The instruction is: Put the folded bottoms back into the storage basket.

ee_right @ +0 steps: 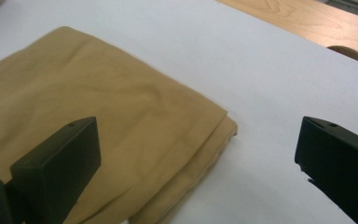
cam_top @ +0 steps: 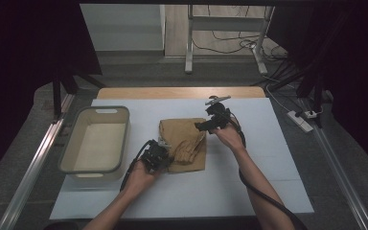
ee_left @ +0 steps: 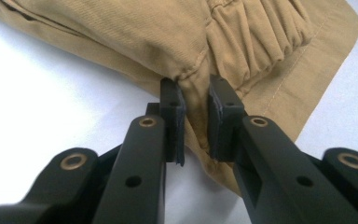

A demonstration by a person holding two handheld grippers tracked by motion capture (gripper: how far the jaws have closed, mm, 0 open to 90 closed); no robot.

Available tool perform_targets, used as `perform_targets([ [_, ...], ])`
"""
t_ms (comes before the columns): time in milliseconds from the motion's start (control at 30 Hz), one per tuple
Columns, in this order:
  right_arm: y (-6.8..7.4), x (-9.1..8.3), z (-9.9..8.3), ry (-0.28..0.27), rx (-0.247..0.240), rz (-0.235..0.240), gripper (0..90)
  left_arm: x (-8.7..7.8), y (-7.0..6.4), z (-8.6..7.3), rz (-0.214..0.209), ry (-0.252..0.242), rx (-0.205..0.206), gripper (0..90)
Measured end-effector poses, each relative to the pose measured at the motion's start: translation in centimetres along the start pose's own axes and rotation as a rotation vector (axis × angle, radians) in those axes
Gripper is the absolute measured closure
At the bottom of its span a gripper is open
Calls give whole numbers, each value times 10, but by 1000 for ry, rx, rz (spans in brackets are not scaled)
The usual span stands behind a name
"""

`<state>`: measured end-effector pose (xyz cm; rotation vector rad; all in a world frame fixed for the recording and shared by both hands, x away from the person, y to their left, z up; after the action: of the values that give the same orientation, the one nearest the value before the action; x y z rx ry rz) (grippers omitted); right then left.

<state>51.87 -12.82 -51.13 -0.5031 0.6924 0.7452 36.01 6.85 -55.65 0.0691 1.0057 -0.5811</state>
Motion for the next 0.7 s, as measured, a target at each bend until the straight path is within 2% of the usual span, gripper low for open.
perform_targets([
  [67, -3, 5, 1, 20, 6, 1, 0, 0, 0, 0, 1, -1, 0, 777],
  [300, -13, 21, 1, 54, 0, -44, 0, 0, 0, 0, 0, -2, 2, 777],
  [500, -19, 30, -1, 59, 52, -37, 8, 0, 0, -1, 3, -4, 2, 776],
  [700, -19, 38, -8, 87, 45, -42, 10, 0, 0, -1, 4, -4, 0, 775],
])
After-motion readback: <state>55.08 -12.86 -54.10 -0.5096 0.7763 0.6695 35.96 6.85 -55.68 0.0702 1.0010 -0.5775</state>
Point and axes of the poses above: each handheld gripper's, and its own axes: x roughly forward along the jaws, z roughly out of its top, y roughly to its left, the point moved 4 cm from there along x, roughly forward along the jaws, and after that the axes turned 13 degrees about -x, right-handed, at the moved point
